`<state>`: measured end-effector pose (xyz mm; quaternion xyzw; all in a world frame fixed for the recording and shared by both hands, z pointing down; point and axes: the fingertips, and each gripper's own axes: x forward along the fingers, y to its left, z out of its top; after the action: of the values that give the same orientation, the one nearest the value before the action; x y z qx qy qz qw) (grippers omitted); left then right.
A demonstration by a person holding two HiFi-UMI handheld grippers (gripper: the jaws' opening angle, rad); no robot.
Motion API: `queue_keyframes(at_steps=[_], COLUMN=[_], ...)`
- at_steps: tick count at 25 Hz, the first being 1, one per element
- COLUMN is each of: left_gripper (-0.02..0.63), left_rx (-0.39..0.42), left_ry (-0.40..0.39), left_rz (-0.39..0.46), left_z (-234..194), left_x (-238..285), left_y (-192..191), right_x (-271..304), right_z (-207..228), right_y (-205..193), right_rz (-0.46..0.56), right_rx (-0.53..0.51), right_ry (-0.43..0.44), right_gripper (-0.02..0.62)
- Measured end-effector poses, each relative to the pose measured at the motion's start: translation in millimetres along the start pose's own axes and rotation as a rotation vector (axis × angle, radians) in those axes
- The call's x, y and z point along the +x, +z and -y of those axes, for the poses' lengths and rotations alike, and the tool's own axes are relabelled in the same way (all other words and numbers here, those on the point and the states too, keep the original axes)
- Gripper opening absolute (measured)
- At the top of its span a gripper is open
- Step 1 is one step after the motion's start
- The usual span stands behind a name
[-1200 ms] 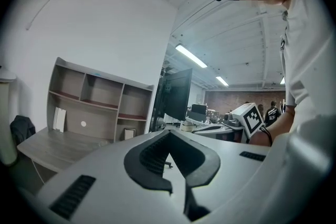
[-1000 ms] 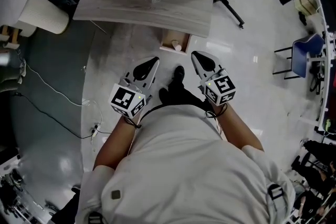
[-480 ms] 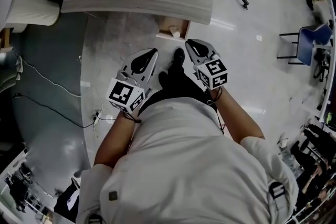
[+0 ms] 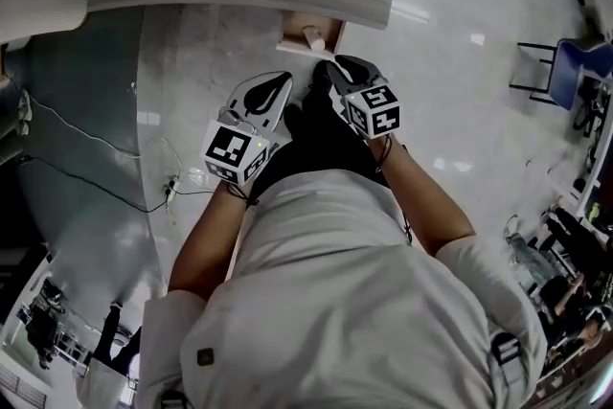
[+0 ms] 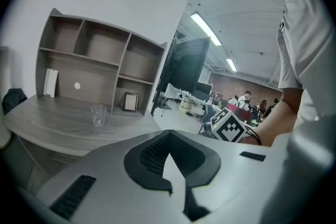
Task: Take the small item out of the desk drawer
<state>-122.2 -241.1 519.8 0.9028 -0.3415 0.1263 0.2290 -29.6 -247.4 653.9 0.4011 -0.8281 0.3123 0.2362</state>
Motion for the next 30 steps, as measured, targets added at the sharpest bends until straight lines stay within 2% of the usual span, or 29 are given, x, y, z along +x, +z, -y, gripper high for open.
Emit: queue_keyframes(at_steps=[8,16,20,26,30], left_gripper=[0.015,0.015,0.015,0.015,0.015], left_rx=[-0.036,-0.060,-0.045,0.001,-0.020], left_ry=[-0.019,0.010,-0.002,-0.004,0.000], left_rz=[-0.055,-0.148,-0.159,-0.197,-0.199], left_z=[-35,-77,-94,-112,-119], left_x=[51,96,112,133,140], left_y=[-40,-89,-104,-124,-133], right_x=[68,127,154,181,199], right_z=[42,77,83,96,100], right_y=[-49,-99,-117,-145,-156], right_rz=[-0.131,-0.245,-0.284,-0.366,-0.388], right_rx=[0.112,0.215,0.243,0.255,0.267], right_ry=[-0.019,-0.050,-0.038,-0.073,-0.093], right_gripper=[0.127,0.164,0.175,0.195,0.207])
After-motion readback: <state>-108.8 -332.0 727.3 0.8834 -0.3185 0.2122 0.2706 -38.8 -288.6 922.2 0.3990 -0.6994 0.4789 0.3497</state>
